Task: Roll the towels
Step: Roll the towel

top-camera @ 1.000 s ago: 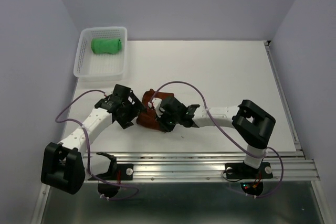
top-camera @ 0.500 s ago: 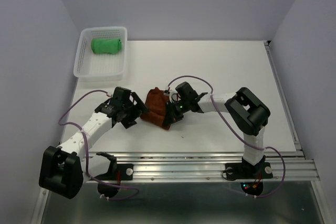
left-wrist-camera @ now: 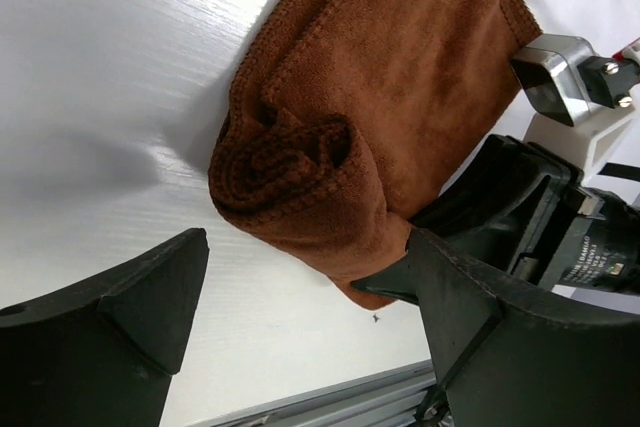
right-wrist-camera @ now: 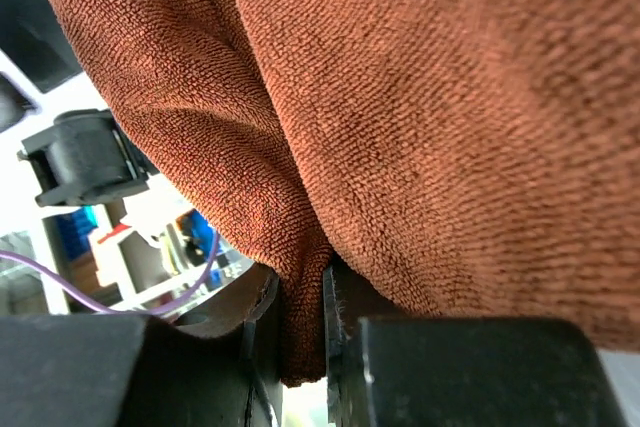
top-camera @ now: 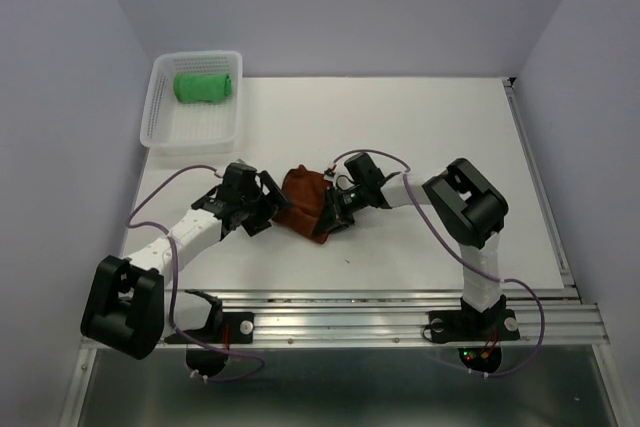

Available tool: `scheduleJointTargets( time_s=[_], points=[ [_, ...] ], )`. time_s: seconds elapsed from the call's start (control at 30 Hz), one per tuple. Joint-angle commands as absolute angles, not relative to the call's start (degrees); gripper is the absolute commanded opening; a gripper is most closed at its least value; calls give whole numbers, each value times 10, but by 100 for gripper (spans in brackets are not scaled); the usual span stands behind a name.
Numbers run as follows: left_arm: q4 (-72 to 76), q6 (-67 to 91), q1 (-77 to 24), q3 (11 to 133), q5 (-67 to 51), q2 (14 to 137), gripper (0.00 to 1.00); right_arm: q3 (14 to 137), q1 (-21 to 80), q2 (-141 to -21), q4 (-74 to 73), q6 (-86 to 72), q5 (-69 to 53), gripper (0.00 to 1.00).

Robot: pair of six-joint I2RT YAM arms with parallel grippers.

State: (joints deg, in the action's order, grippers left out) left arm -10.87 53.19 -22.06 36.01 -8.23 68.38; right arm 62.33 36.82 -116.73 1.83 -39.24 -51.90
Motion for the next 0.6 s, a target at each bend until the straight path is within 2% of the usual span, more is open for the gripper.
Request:
scheduleJointTargets(
  time_s=[0.0, 0.13, 0.27, 0.33, 0.47, 0.5, 0.53, 0.57],
  points=[
    [-66, 519, -223, 349, -91, 705, 90, 642, 353, -1180, 31, -423, -535, 1],
    [-61, 514, -224, 357, -90, 736, 87, 653, 353, -1194, 30, -429, -550, 1],
    [-43, 514, -223, 357, -87, 758, 79, 650, 353, -1189, 30, -424, -542, 2],
    [-32, 514, -223, 357, -80, 770, 65, 647, 353, -1188, 29, -421, -543, 4],
    [-14, 521, -223, 354, -81, 808, 51, 645, 353, -1180, 30, -407, -538, 11],
    [-11, 522, -223, 354, -77, 811, 41, 644, 353, -1173, 29, -390, -534, 13],
    [-11, 525, -224, 355, -72, 817, 34, 647, 353, -1166, 23, -373, -525, 16],
    [-16, 525, -224, 359, -66, 822, 28, 652, 353, -1157, 7, -354, -515, 26]
  ],
)
